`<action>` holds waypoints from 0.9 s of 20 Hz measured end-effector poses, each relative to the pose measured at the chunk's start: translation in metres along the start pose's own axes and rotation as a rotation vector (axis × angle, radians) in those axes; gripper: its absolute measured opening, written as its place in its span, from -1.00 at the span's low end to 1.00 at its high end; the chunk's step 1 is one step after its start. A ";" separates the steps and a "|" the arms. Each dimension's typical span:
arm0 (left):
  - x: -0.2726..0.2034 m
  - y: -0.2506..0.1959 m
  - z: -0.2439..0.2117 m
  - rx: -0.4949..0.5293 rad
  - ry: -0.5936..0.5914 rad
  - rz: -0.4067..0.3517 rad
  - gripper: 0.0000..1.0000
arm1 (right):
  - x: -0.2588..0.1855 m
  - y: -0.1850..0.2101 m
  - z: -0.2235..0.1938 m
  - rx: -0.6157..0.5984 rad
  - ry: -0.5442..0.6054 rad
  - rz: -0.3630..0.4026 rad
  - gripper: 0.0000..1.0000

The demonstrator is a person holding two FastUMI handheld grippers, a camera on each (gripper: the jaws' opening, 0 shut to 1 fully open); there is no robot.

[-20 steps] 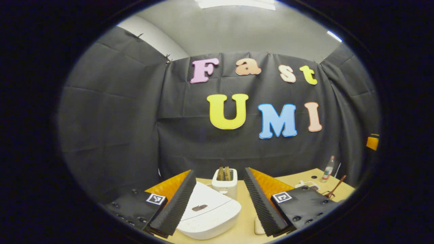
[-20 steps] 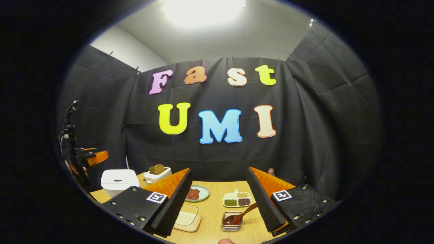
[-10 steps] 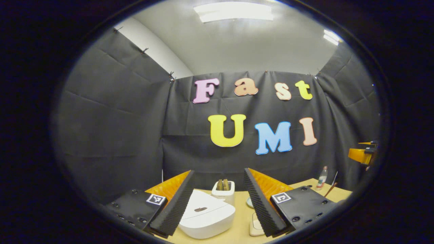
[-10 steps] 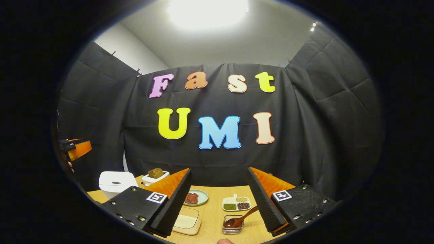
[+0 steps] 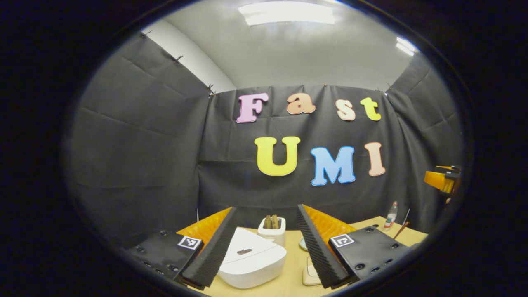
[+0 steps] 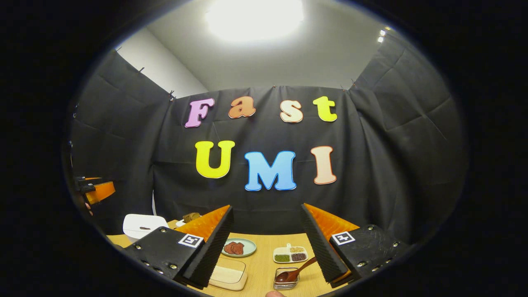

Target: Close the left gripper, press the button to open the rice cooker; take a wooden spoon from the chopstick holder with the right hand, scoop a spoonful of rice and pour it into the rice cooker, then put the wooden spoon back into the chopstick holder.

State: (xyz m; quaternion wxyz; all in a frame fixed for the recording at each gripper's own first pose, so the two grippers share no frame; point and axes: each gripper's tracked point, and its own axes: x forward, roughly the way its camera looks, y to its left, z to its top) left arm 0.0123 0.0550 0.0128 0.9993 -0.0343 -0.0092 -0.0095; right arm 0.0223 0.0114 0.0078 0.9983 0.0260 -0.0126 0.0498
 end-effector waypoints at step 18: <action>0.012 0.011 0.012 0.026 -0.015 -0.017 0.96 | 0.009 0.005 0.004 0.016 -0.015 -0.023 0.94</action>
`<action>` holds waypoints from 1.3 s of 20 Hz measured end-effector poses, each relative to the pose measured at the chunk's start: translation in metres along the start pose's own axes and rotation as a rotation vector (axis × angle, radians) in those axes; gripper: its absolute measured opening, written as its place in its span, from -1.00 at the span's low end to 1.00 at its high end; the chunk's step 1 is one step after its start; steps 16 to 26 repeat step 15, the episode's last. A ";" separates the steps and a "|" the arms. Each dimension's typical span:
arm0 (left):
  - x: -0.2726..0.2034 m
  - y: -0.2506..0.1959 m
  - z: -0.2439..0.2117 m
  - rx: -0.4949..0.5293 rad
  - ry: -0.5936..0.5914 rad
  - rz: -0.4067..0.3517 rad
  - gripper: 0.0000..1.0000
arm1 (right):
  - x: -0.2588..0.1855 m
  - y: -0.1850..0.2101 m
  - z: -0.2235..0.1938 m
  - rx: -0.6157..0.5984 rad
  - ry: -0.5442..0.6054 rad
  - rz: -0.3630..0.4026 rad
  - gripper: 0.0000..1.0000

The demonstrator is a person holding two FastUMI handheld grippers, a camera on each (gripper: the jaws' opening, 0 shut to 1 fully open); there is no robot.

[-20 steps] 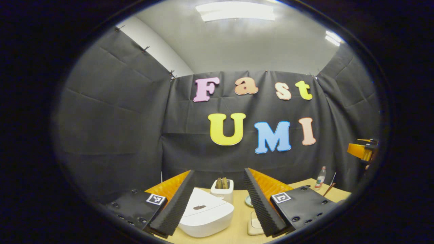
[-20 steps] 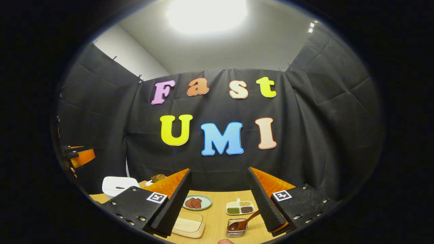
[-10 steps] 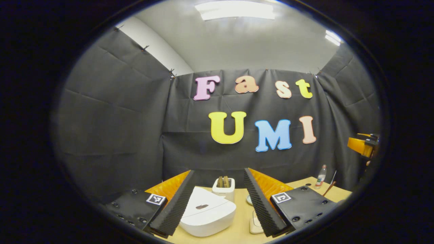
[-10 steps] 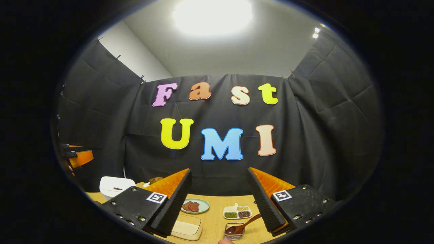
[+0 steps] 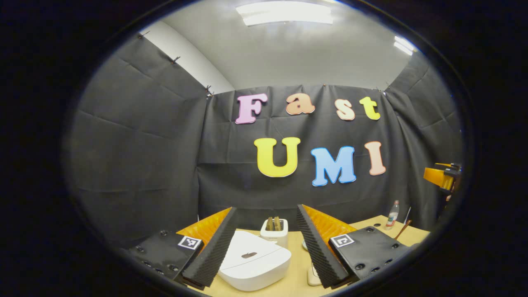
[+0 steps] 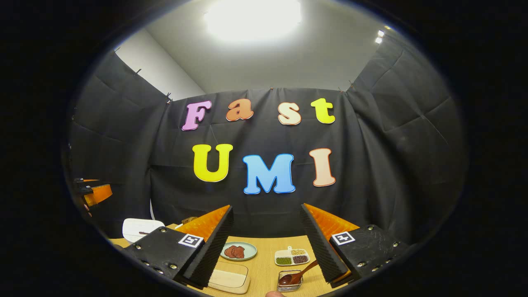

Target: Close the left gripper, press the button to open the rice cooker; take a wooden spoon from the chopstick holder with the right hand, scoop a spoonful of rice and pour it into the rice cooker, then put the wooden spoon back into the chopstick holder.

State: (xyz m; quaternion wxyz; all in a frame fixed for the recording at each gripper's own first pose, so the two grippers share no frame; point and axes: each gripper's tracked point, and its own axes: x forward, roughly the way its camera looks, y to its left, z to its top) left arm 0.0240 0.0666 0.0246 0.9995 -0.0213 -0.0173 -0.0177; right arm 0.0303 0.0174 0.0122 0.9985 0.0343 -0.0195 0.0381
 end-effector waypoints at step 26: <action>0.012 0.015 0.002 0.005 -0.024 -0.033 0.96 | 0.004 0.011 0.005 0.003 -0.015 -0.033 0.94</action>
